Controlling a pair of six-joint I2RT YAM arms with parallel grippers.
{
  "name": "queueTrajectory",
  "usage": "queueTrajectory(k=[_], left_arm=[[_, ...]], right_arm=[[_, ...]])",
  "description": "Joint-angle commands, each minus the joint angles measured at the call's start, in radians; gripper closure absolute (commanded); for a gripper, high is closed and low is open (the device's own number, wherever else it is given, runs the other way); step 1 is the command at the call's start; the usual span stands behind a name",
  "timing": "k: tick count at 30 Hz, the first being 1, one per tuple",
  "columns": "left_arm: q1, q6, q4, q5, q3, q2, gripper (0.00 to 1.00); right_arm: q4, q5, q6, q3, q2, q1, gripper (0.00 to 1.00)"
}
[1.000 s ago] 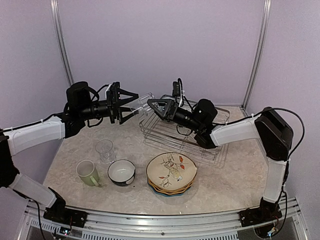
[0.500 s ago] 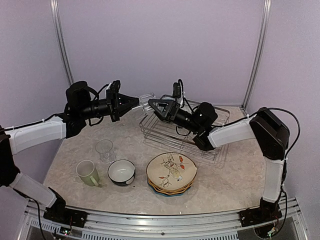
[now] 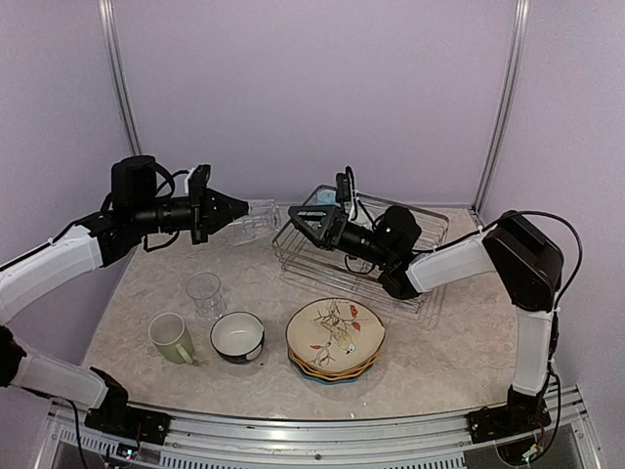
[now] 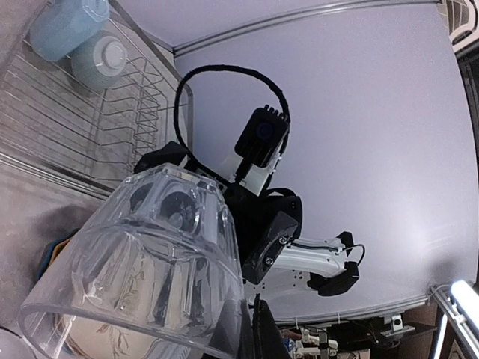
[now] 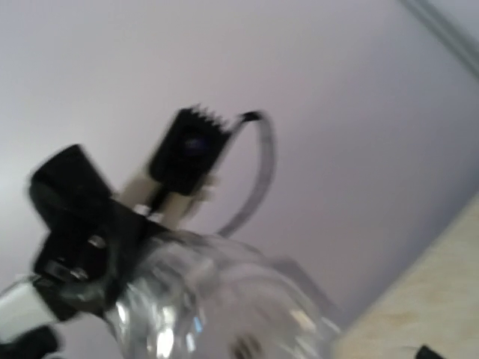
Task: Unload the mixed dishes from the dish rack
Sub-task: Pass from the right arm to the left, then place the cup down.
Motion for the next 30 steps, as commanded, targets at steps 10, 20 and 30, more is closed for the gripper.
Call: queueTrajectory(k=[10, 20, 30], left_arm=[[0.072, 0.328, -1.010, -0.389, 0.281, -0.027, 1.00], [-0.001, 0.468, -1.355, -0.695, 0.506, 0.231, 1.00], [-0.070, 0.509, -1.401, -0.864, 0.622, 0.432, 1.00]], right_arm=[[-0.204, 0.082, -0.203, -0.090, -0.096, -0.075, 0.00], [-0.343, 0.138, -0.317, -0.098, -0.156, -0.083, 0.00], [-0.415, 0.172, -0.375, -0.093, -0.171, -0.091, 0.00]])
